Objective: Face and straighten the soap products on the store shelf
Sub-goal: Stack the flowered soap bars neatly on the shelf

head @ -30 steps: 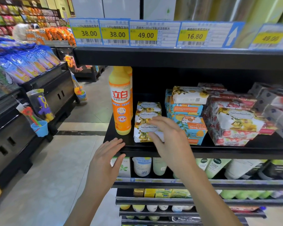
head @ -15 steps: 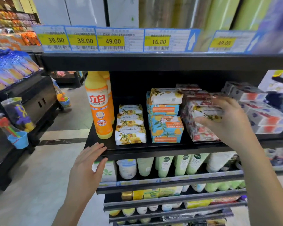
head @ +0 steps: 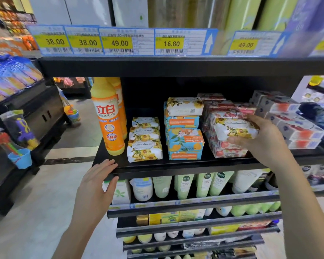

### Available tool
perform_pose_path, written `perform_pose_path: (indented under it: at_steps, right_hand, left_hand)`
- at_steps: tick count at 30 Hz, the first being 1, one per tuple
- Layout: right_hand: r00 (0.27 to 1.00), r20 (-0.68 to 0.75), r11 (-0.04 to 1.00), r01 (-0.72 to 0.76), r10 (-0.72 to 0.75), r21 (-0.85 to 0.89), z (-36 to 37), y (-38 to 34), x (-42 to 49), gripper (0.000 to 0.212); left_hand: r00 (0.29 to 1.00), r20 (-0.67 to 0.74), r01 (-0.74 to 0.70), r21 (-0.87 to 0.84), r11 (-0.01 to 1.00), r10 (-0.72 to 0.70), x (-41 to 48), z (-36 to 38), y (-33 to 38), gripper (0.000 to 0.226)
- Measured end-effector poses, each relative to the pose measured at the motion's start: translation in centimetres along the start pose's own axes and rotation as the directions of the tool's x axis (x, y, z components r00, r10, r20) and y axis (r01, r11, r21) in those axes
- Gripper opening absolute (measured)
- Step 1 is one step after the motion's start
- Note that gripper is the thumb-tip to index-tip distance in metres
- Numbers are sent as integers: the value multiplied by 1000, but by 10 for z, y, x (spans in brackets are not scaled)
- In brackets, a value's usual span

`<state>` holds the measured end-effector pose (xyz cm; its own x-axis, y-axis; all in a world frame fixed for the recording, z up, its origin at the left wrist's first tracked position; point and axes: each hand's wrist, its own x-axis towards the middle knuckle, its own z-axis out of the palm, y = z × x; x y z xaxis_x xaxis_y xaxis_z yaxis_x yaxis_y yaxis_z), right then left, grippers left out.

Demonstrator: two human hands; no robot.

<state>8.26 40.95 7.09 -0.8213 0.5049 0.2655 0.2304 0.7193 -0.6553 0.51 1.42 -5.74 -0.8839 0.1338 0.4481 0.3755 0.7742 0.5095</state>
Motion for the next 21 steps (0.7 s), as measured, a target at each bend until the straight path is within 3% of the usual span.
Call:
perform_pose_path:
  at_steps: [4,9,12,17,21]
  right_hand:
    - [997,-74,999,24,-21,40,1,5,0,111]
    - [985,-164,995,67,-54,74,7,7,-6,101]
    - [981,-183,995,79,-66,68,10,6,-8,103]
    - [981,-184,992,85,-67,94,16,2,-14,103]
    - [985,-154,993,91,-78,80,18,-3,-17,102]
  left_hand:
    - [999,-14,-43,23,999,43,0,-5,15,39]
    - [986,-27,-169,-243,955,167,15,-22,85,38]
    - [970,62,-202,-343,917,237,51,-23,131,56]
    - [955,221,-127,-300,946,199,120,-11,177,99]
    - [938,308,-61,-310,949,161,159,7,180,106]
